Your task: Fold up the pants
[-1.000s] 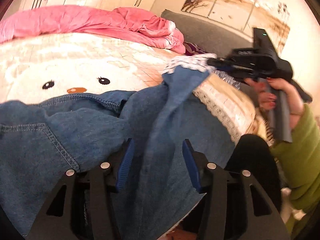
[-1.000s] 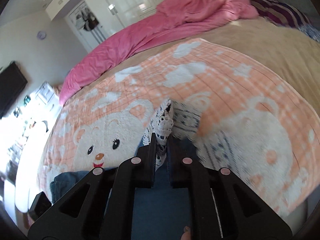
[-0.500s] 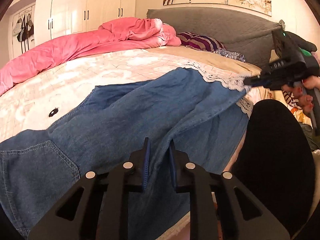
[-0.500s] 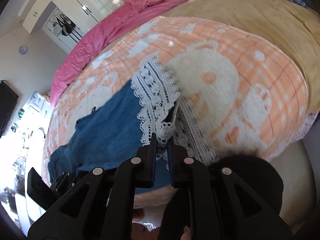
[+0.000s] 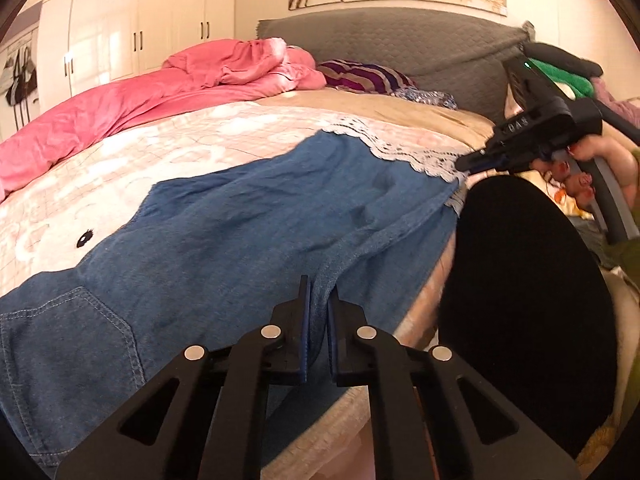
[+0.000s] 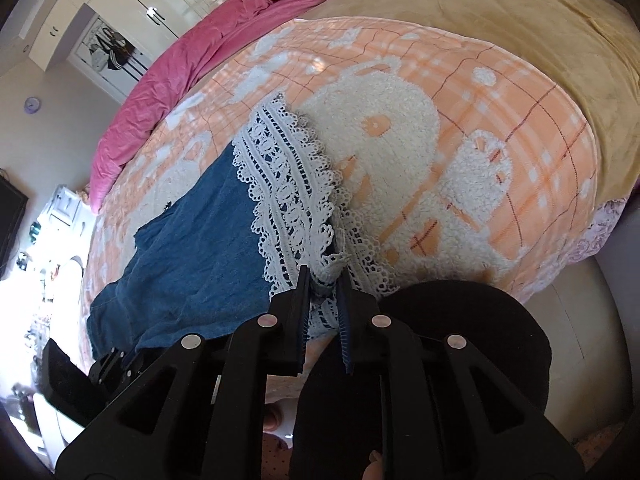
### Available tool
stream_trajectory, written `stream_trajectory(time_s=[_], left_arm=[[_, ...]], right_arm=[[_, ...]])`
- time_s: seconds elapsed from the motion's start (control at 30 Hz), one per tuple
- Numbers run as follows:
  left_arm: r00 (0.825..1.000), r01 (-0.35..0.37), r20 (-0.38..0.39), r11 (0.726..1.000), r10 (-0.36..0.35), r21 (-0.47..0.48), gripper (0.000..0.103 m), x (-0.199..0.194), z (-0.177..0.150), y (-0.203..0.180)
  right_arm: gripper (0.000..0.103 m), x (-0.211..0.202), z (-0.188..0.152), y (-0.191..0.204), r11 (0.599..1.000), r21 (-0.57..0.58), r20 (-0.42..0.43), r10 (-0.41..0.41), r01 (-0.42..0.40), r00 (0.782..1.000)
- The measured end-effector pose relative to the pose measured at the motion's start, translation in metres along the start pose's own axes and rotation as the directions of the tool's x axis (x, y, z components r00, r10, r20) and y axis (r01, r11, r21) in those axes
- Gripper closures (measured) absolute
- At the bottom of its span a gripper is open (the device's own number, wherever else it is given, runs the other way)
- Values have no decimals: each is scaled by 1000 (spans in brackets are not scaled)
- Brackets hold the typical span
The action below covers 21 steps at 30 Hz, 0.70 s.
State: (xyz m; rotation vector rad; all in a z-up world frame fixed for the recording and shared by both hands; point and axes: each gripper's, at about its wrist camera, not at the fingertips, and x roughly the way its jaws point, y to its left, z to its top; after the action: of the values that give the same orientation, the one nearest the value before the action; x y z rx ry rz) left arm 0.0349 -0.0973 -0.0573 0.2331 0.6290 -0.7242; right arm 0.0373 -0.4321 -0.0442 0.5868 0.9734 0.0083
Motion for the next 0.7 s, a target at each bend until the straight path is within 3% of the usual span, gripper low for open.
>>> stream_trajectory(time_s=[0.03, 0.1, 0.17, 0.23, 0.3, 0.33, 0.57, 0.7], left_arm=[[1000, 5, -6, 1000, -5, 8, 97, 1, -1, -1], [1000, 7, -13, 1000, -7, 16, 97, 3, -1, -2], [1000, 11, -15, 1000, -10, 16, 97, 4, -2, -3], [1000, 11, -19, 1000, -11, 22, 97, 5, -2, -5], [1000, 14, -17, 1000, -14, 27, 96, 5, -3, -6], [1000, 19, -15, 999, -18, 27, 96, 4, -3, -6], [999, 30, -30, 999, -29, 29, 96, 1, -4, -6], [995, 30, -93, 999, -27, 36, 96, 10, -9, -6]], right_arm=[[93, 0, 1, -1, 1000, 0, -6, 0, 0, 1000], [79, -1, 2, 0, 1000, -15, -13, -5, 5, 1000], [75, -3, 5, 0, 1000, -22, 1, -20, 20, 1000], [76, -2, 9, 0, 998, -42, 7, -36, 37, 999], [93, 0, 11, 1, 997, -71, -6, -35, 34, 999], [96, 1, 12, 1, 995, -85, -12, -45, 44, 999], [98, 0, 15, -3, 978, -169, -45, -128, 119, 991], [88, 2, 13, -5, 968, -197, -70, -173, 156, 982]])
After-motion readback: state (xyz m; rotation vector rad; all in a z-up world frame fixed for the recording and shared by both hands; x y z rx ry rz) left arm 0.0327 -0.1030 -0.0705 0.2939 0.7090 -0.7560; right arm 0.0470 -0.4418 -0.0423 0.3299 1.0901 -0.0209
